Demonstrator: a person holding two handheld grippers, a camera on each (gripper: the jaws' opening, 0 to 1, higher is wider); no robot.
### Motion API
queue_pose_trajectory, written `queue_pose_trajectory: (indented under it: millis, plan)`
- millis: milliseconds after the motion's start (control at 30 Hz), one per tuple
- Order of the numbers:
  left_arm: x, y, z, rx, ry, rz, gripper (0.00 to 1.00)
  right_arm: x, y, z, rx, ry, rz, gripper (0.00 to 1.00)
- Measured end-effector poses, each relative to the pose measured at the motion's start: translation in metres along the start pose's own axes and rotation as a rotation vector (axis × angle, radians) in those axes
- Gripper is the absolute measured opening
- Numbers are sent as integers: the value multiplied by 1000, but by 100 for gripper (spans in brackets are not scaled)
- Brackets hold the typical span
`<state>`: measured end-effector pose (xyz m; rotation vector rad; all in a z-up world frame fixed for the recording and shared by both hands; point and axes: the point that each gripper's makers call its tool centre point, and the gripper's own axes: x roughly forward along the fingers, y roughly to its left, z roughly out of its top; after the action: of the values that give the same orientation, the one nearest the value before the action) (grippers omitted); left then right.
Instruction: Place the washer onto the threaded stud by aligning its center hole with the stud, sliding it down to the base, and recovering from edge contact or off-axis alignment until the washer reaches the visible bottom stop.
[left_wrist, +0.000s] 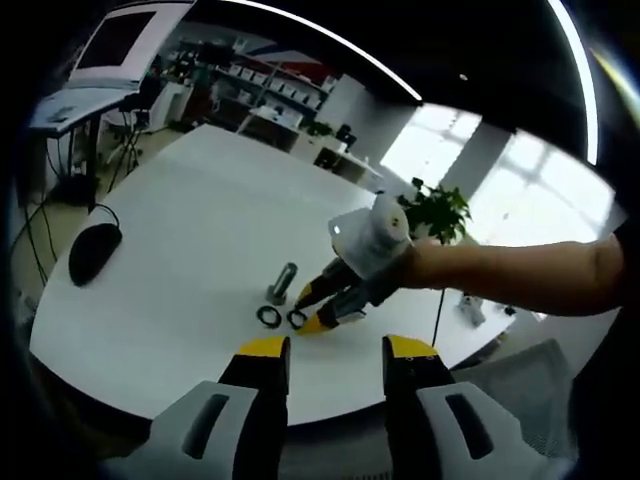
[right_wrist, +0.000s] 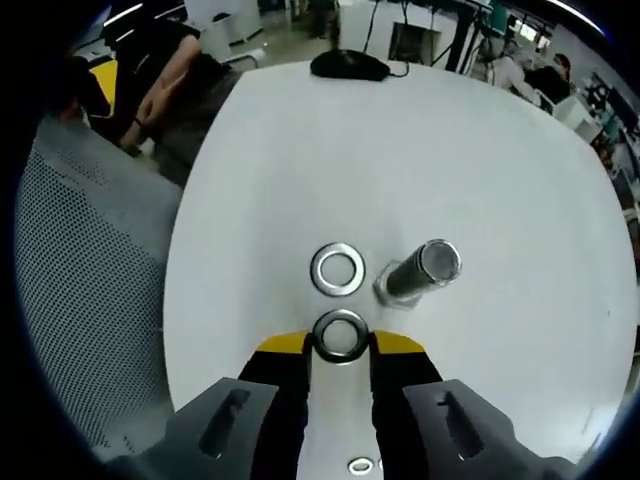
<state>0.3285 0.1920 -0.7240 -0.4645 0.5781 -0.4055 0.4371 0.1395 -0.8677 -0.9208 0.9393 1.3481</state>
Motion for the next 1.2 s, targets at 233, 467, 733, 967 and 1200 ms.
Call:
queue_pose_trajectory:
  millis: [233,467,733,967,1200]
  plan:
    - [0,0,0,-3,0,-3,35,-14,-3,3,12,-2,10,23]
    - [0,-1,2,10,-12,-6,35,-32,-4,5,8,0,29,23]
    - [0,-1,3,7,-18,-6,35,-50,-2,12,-1,0,56,23]
    - [-1,-2,4,-3,-25,-10,35,-66,-6,23,-34,-2,44,23]
    - [-1,-4,6,3,-35,-22,36,-76,-9,32,-76,-1,32,23]
